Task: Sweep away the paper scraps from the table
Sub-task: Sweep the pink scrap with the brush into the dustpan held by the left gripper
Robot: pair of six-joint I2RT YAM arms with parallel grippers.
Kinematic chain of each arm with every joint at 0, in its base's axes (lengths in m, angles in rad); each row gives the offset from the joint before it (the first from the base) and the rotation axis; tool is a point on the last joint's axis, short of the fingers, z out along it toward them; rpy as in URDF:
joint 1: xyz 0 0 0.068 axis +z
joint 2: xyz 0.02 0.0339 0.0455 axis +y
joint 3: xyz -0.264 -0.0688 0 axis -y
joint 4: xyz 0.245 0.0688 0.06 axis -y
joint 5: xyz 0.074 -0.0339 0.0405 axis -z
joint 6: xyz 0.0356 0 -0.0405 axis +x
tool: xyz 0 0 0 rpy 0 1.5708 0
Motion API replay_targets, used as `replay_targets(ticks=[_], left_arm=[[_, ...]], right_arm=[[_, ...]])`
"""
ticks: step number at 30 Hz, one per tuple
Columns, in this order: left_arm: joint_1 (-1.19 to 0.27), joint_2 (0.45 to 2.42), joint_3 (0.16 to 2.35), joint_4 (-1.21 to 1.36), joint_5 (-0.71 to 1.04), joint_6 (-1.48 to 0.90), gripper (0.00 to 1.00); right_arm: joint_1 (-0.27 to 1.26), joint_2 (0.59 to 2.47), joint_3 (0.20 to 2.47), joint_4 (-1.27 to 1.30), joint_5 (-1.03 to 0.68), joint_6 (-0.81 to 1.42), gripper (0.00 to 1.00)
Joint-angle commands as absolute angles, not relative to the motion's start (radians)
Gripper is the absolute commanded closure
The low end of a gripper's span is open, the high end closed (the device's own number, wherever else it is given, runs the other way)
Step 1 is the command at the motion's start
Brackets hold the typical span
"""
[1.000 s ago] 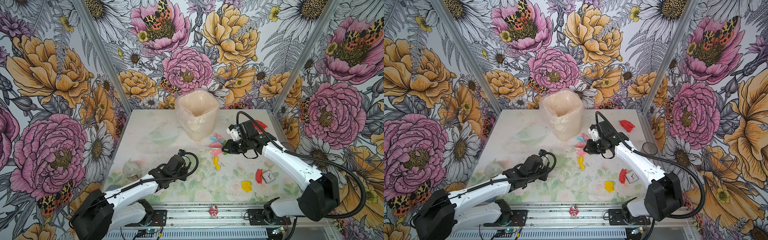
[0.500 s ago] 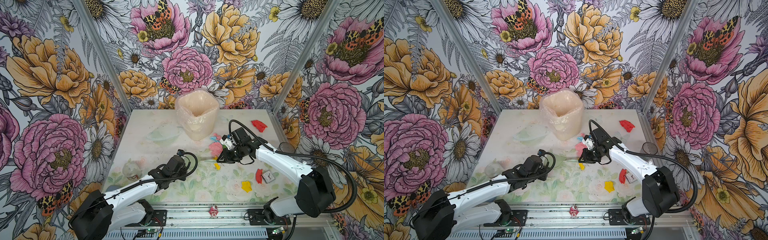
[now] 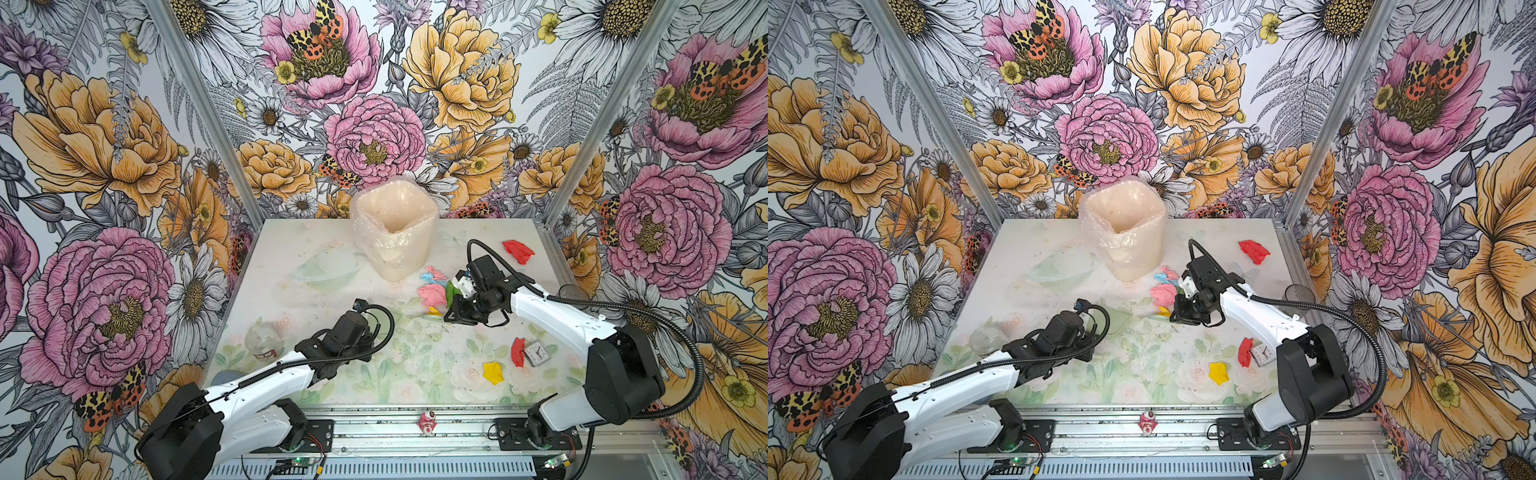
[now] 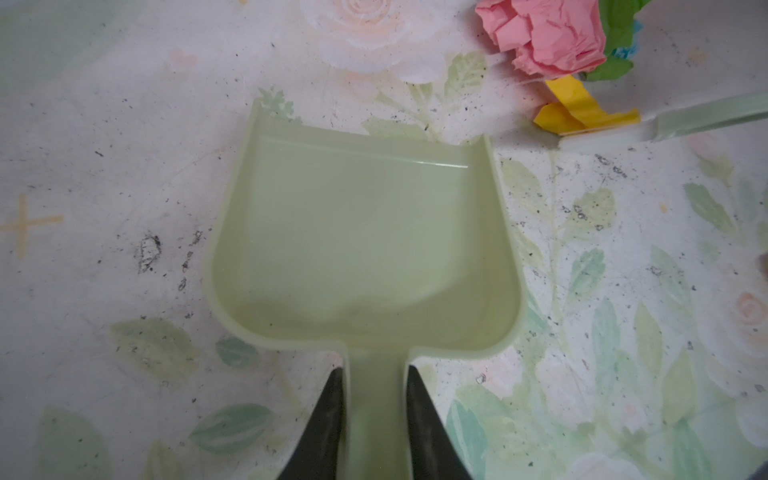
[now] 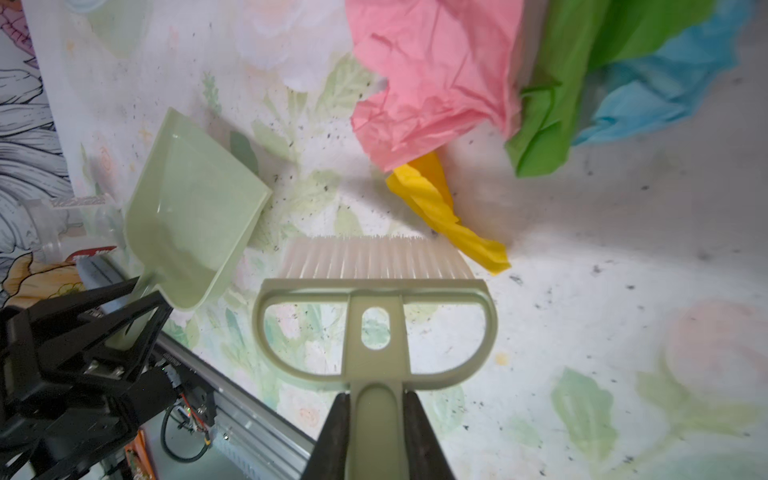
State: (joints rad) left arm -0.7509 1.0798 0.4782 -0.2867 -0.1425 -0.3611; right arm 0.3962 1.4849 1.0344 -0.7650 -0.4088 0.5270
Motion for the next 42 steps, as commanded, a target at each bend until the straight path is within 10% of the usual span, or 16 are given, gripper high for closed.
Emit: replay_targets(ticks=[1, 42], left_arm=[[-0.759, 1.081, 0.478, -0.255, -0.149, -0.36, 1.0], [-0.882, 1.33, 0.563, -0.127, -0.097, -0.254, 1.0]], right_arm=[[0.374, 1.437, 1.04, -0.75, -0.242, 0.532, 1.0], [0.478, 1.591, 1.187, -0.62, -0.334, 0.56, 1.0]])
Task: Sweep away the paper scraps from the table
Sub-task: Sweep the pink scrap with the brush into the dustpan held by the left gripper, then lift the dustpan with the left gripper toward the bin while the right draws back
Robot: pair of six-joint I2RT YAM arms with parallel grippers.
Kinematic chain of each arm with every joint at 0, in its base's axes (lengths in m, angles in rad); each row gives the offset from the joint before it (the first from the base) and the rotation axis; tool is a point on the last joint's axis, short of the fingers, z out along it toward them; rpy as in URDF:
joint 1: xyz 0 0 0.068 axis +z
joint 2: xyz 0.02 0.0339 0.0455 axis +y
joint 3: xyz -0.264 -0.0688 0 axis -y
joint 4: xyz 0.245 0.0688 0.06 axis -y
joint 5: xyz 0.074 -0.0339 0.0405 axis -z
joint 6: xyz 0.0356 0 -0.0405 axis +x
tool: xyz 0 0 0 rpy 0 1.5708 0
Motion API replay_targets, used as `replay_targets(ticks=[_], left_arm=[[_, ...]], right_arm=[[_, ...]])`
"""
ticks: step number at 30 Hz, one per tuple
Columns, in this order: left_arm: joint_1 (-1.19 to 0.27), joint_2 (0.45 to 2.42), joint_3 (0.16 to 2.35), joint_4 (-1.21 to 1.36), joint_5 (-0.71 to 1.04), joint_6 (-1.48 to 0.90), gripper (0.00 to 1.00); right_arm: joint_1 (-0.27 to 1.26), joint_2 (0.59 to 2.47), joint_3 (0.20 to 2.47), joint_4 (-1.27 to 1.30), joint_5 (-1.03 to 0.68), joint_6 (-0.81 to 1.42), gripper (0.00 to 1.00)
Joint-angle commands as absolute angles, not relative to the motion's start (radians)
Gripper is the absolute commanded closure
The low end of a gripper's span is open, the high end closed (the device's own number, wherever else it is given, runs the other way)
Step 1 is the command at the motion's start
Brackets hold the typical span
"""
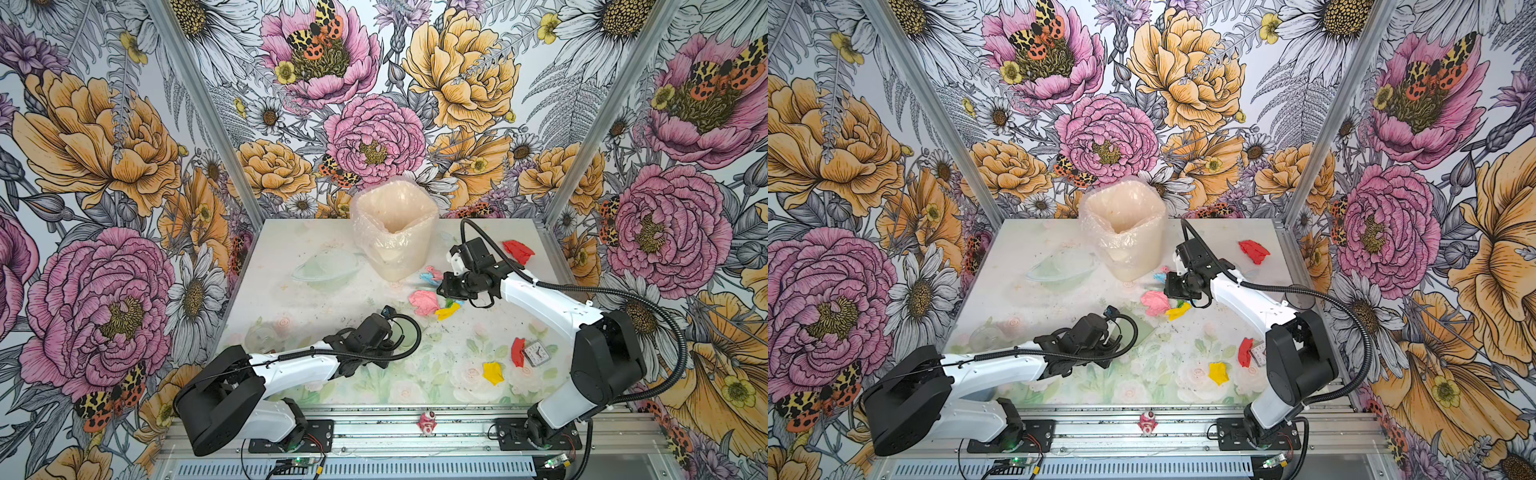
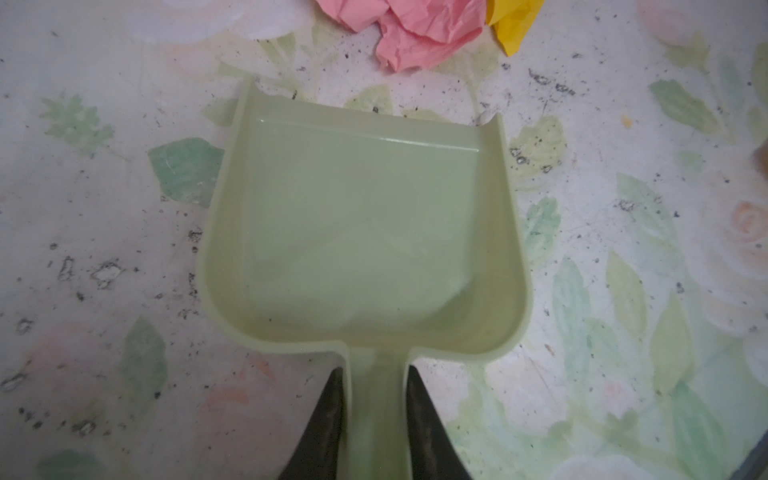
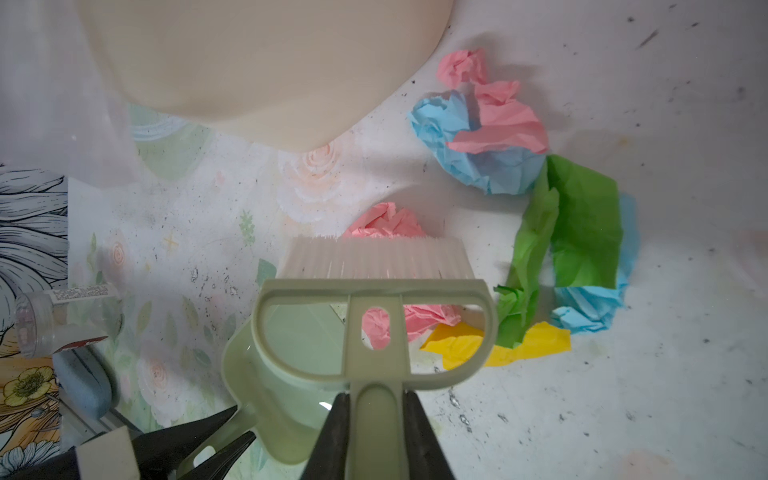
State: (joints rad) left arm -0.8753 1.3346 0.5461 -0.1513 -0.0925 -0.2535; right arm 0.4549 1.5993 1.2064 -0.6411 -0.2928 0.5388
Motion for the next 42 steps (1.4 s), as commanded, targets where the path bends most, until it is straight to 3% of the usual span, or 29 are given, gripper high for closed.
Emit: replay_targets(ticks=[1, 17, 29, 42], left_arm=[[-0.882, 1.328, 0.561, -0.126, -0.1, -0.256, 1.0], [-0.884, 1.307, 0.521, -0.069, -0.14, -0.28, 1.0], [-0.892, 1.245, 0.451, 0.045, -0.245, -0.286, 1.0], [-0.951, 1.125, 0.508, -0.054, -0.325, -0.267, 1.0]], right_arm=[[0.485, 1.588, 1.18, -0.62, -0.339, 0.563, 1.0], [0.551, 1.547, 1.155, -0.626, -0.472, 0.578, 1.0], [0.479, 1.566, 1.253, -0.65, -0.491, 0.542, 1.0], [0.333, 1.392, 1.32, -0.775, -0.418, 0.463, 1.0]])
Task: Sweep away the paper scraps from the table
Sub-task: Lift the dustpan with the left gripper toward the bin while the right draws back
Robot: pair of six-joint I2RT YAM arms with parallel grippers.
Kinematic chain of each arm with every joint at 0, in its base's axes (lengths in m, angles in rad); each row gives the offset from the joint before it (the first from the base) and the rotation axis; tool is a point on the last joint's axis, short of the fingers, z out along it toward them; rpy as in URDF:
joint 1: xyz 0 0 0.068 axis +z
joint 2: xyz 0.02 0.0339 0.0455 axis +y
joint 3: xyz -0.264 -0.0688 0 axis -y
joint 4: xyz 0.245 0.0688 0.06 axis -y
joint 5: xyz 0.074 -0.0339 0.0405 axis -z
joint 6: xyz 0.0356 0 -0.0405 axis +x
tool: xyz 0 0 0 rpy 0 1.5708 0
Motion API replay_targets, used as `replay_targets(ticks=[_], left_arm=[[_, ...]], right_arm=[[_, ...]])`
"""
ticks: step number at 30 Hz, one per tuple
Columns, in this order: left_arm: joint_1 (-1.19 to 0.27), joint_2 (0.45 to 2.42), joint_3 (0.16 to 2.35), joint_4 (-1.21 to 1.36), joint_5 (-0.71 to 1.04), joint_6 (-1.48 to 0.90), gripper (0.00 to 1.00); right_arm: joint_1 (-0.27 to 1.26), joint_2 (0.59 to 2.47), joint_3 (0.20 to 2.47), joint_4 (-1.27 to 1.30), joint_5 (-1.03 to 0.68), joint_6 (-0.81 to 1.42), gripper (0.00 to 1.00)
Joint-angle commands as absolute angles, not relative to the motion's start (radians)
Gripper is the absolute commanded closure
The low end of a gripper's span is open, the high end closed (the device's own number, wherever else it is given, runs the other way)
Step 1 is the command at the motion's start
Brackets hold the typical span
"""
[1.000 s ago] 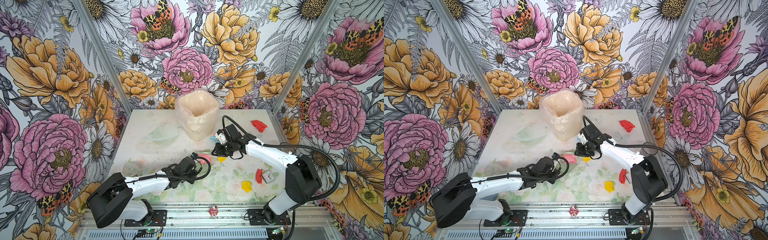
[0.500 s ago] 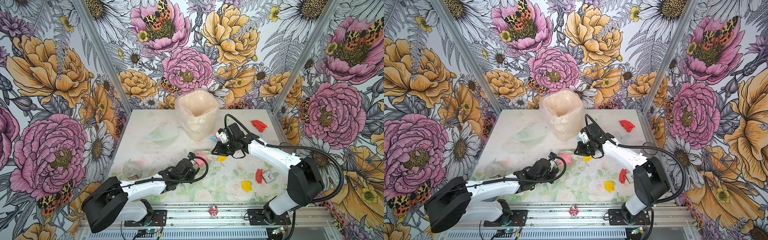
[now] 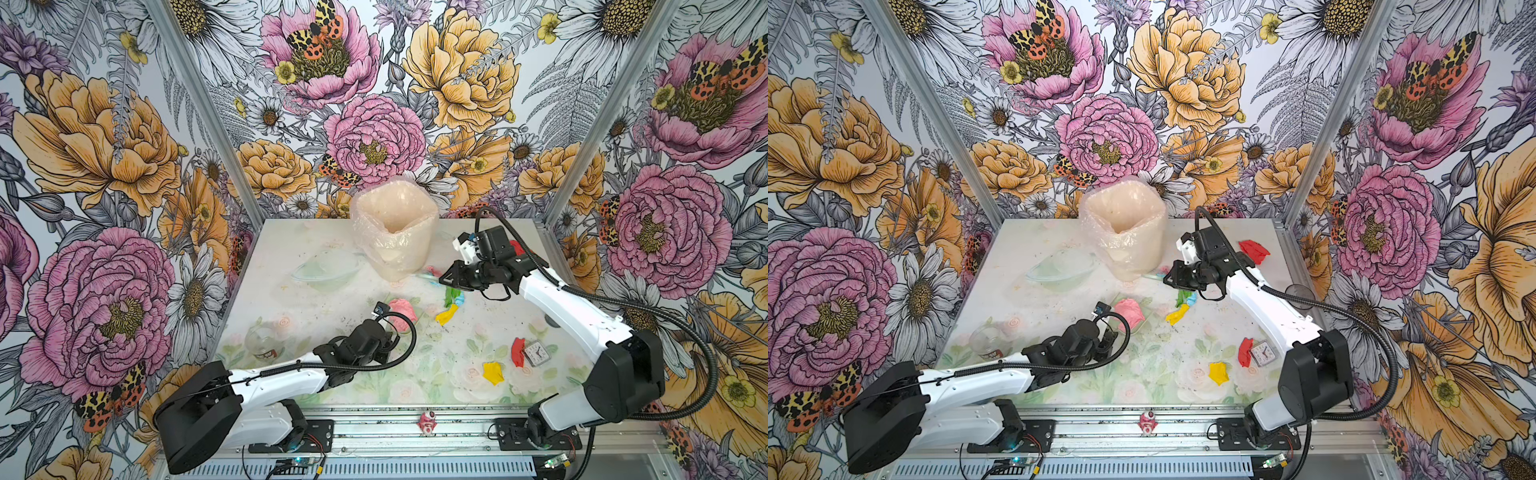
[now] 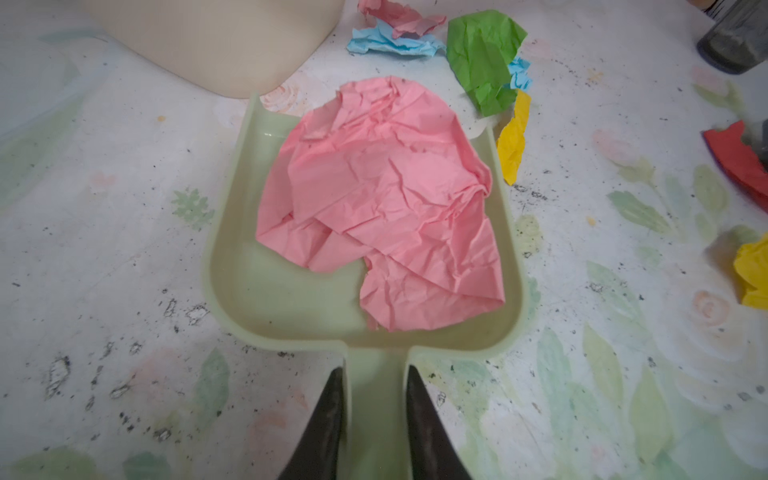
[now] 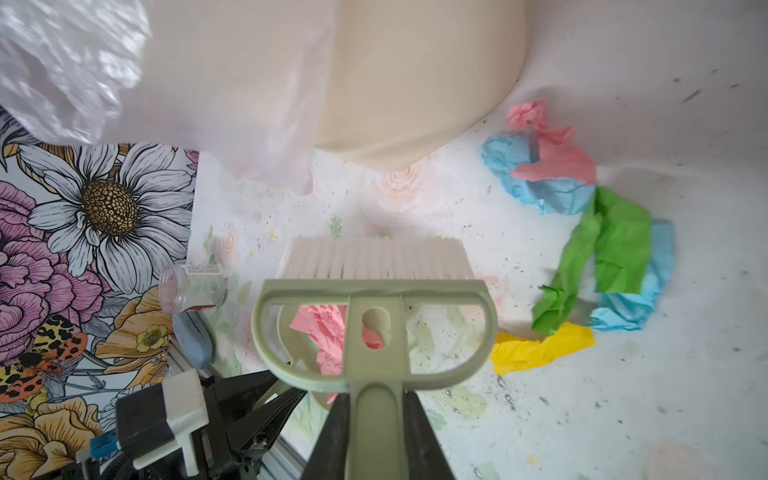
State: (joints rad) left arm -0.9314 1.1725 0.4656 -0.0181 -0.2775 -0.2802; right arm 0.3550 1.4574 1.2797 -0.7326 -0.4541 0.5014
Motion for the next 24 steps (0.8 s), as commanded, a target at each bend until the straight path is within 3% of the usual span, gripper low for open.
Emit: replay_targets(ticks=[1, 14, 24], left_arm=[[-0.96, 1.107, 0.524, -0.082, -0.338, -0.262, 1.0], [-0.982, 0.898, 0.746, -0.357, -0.374, -0.204, 1.0], [-0.979, 0.889, 0.942, -0.492, -0.432, -0.138, 1.0]], right_arm=[[0.32, 1.376, 1.321, -0.784, -0.411, 0.458, 1.0], [0.206, 1.278, 1.298, -0.804, -0.401, 0.431, 1.0], [0.168, 1.285, 1.32, -0.805, -0.42, 0.405, 1.0]])
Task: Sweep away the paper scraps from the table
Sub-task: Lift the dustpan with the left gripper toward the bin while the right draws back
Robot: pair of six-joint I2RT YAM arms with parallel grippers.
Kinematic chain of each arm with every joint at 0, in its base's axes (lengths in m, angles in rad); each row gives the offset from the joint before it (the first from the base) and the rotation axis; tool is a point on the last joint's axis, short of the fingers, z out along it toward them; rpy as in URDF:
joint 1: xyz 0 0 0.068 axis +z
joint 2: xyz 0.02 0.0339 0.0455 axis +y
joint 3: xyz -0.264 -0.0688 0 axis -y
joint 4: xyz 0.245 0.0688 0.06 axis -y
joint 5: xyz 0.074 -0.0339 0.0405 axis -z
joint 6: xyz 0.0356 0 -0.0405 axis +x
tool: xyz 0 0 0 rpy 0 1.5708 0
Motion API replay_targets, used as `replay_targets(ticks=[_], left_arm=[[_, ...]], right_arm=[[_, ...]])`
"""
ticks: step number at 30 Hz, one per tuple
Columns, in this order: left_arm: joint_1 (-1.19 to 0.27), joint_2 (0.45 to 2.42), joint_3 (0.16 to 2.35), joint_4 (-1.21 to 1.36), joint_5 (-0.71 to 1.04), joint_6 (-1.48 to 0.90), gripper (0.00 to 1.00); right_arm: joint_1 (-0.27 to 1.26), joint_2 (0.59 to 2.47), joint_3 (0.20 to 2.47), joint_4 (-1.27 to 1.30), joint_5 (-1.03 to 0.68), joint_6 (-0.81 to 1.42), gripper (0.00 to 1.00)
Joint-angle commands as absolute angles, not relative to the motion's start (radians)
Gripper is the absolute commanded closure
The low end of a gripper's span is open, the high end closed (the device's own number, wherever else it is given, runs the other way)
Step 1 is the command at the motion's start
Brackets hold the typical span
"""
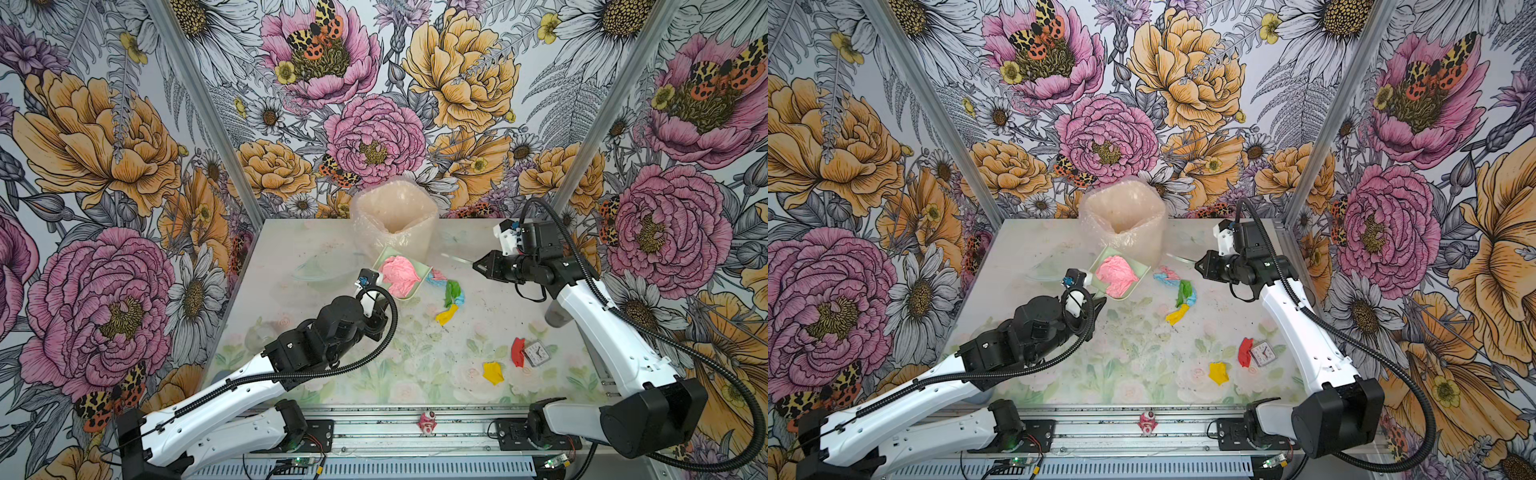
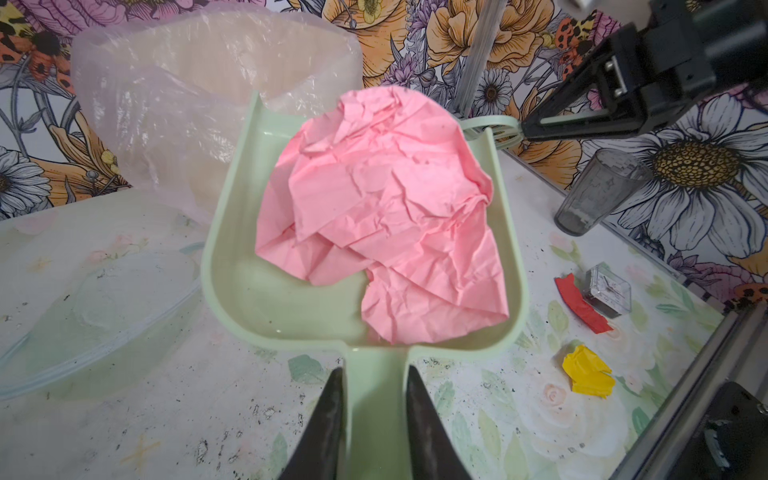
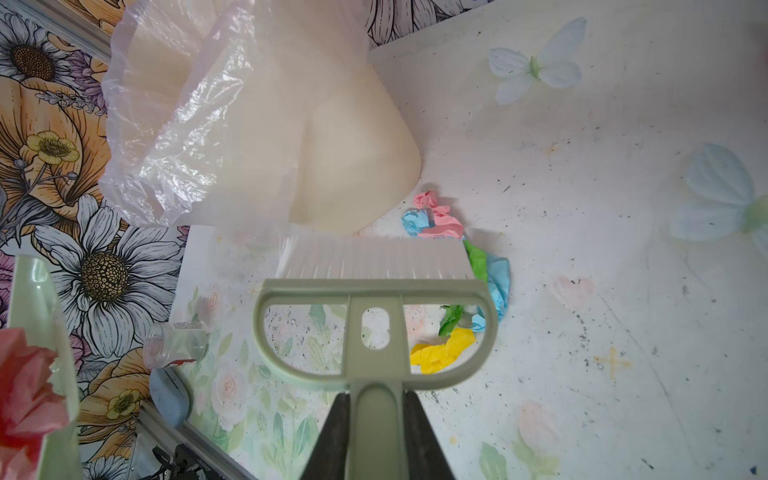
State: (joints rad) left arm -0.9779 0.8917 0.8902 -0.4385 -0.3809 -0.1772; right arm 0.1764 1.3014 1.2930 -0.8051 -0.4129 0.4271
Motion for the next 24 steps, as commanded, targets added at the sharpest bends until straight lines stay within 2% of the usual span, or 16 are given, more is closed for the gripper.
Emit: replay_targets(ticks=[1, 11, 24], left_arm=[[-0.975, 0.895, 0.959, -0.502, -0.438, -0.137, 1.0], [-0.919, 0.983, 1.122, -0.548, -0.469, -0.087, 1.0], [-0.703, 1.138, 1.356, -0.574, -0.292, 0.05, 1.0]], right_arm=[[0.164, 1.288, 1.324, -0.805, -0.427, 0.405, 1.0], [0.125, 1.382, 1.409, -0.824, -0.477, 0.368, 1.0], [0.123, 1.366, 1.376, -0.822, -0.446, 0.338, 1.0]])
